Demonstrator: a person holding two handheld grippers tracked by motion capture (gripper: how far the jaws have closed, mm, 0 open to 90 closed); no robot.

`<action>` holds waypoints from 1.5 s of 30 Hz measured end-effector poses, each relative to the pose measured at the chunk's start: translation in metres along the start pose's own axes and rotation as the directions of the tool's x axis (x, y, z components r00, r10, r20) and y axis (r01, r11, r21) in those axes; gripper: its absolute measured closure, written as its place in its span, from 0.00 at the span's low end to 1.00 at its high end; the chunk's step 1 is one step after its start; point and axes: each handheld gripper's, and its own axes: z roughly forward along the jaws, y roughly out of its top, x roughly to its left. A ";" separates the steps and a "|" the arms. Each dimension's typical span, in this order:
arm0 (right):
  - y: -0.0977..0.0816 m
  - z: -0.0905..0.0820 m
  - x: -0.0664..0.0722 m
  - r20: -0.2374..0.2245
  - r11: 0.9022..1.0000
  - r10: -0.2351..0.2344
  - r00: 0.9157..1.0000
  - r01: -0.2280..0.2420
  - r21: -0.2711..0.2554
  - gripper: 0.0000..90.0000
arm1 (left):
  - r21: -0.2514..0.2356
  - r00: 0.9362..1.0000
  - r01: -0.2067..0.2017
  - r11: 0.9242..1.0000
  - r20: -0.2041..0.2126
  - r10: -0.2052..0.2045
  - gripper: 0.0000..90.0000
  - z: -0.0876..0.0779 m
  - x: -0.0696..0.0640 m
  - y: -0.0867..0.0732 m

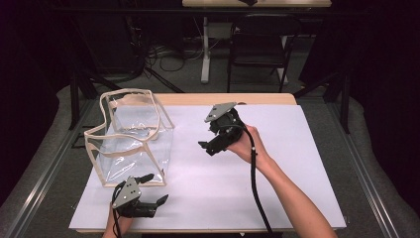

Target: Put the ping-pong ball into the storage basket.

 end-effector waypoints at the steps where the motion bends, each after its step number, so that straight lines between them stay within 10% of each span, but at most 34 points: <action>1: -0.003 -0.001 0.001 0.001 1.000 0.004 1.000 -0.004 0.000 0.03 | 0.000 1.000 0.000 1.000 0.000 0.000 0.18 0.000 0.000 0.000; 45: -0.104 -0.027 0.006 0.084 0.992 0.122 0.989 -0.120 -0.037 0.00 | 0.008 1.000 -0.007 1.000 -0.002 0.007 0.18 0.001 0.000 0.001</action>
